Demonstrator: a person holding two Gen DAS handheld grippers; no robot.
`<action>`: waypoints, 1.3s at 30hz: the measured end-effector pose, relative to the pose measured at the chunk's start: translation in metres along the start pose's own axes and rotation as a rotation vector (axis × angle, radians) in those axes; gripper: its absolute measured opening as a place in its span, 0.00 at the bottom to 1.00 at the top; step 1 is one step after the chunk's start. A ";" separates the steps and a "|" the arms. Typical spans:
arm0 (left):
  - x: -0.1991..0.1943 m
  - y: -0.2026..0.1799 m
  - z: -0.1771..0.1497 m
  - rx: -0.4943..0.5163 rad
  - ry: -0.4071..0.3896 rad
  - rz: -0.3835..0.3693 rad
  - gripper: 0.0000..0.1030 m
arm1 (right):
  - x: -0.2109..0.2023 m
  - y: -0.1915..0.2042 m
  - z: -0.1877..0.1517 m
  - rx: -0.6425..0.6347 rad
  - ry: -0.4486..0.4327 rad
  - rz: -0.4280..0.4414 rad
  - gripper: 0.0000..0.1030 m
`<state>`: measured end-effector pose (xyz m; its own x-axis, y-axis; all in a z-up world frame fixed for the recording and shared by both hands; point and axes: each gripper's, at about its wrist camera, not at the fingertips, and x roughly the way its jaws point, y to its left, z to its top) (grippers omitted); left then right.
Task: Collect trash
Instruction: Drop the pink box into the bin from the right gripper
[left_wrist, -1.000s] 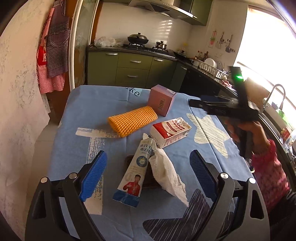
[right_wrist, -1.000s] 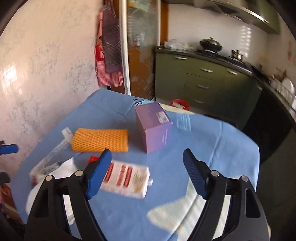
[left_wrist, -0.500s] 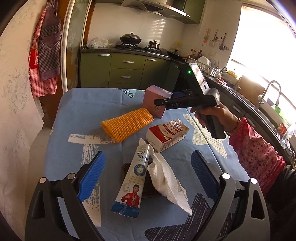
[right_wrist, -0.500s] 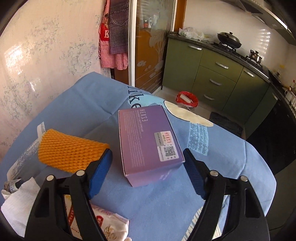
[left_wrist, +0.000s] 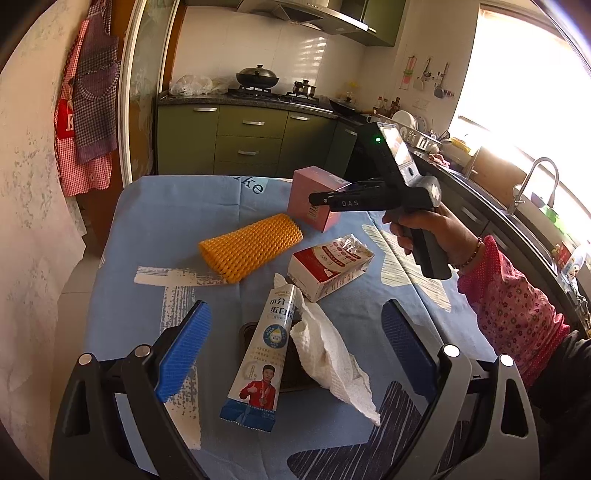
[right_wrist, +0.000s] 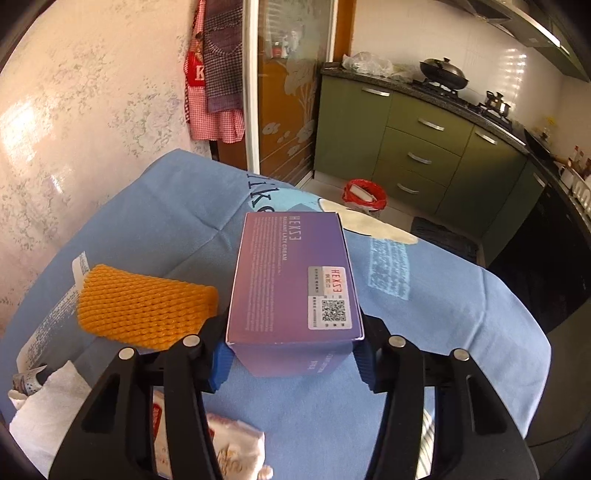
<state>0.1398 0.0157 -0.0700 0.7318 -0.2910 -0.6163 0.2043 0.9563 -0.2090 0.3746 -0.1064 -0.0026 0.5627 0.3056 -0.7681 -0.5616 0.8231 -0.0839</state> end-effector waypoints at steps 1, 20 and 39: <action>-0.001 -0.002 0.000 0.005 -0.002 -0.002 0.89 | -0.009 -0.001 -0.003 0.012 -0.011 -0.010 0.50; -0.016 -0.059 -0.008 0.123 -0.018 -0.111 0.90 | -0.214 -0.061 -0.186 0.438 -0.039 -0.323 0.50; 0.005 -0.117 -0.007 0.235 0.044 -0.148 0.90 | -0.220 -0.135 -0.309 0.713 0.033 -0.514 0.60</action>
<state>0.1150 -0.0983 -0.0544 0.6550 -0.4237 -0.6257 0.4556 0.8820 -0.1203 0.1391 -0.4324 -0.0180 0.6173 -0.1898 -0.7635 0.2753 0.9612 -0.0163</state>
